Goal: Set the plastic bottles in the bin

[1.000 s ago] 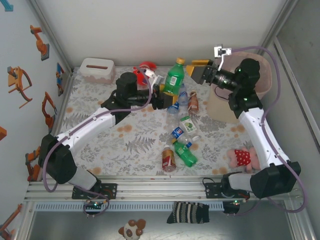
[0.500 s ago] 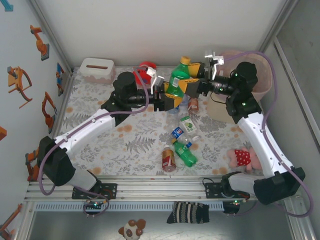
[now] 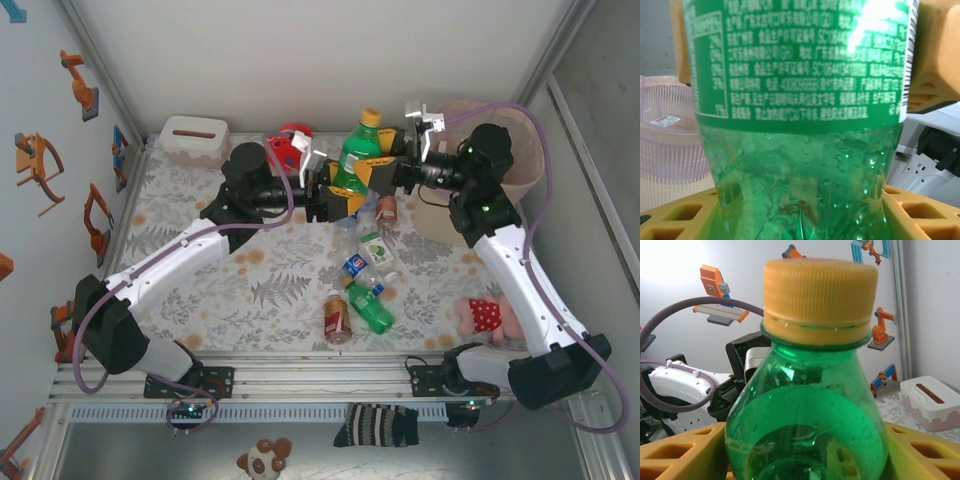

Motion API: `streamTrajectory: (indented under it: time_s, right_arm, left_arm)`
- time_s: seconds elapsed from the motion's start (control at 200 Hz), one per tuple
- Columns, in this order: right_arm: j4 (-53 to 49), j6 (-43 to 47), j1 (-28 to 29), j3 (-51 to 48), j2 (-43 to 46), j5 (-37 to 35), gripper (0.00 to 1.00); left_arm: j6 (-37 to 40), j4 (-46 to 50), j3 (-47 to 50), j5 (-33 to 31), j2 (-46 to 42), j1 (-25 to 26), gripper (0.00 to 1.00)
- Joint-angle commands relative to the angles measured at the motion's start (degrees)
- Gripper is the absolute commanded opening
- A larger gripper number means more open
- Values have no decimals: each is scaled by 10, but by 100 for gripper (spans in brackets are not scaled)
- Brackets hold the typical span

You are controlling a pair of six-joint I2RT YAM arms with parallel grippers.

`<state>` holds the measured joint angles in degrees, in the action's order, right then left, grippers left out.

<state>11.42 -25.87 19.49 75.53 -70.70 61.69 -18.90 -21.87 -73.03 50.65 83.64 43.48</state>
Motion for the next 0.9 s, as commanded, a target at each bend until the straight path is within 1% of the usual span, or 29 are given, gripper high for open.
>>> streamTrajectory:
  time_s: [0.0, 0.14, 0.28, 0.356, 0.456, 0.566, 0.641, 0.776, 0.896]
  right_arm:
    - [18, -1, 7, 23, -2, -1, 70]
    - [18, 0, 8, 25, -3, -7, 65]
    - [13, -1, 8, 28, -3, -13, 60]
    - [9, 0, 8, 29, -2, -20, 58]
    - [3, 6, 9, 31, 0, -30, 57]
    - [-44, 32, 8, 49, 2, -67, 53]
    - [-86, 53, 7, 68, 0, -97, 53]
    - [-153, 71, 3, 111, -9, -151, 53]
    - [-211, 77, -17, 156, -25, -197, 52]
  left_arm:
    - [-7, -22, -16, 14, -21, 3, 47]
    - [-5, -18, -14, 13, -21, 2, 47]
    - [-1, -11, -14, 6, -21, 3, 49]
    - [1, -5, -13, -1, -23, 2, 54]
    - [-5, -15, -1, -10, -30, -1, 65]
    - [-2, -14, 18, -26, -45, -5, 71]
    - [2, -11, 33, -40, -57, -9, 74]
    - [24, 24, 53, -62, -77, -12, 75]
    - [33, 41, 75, -77, -92, -12, 75]
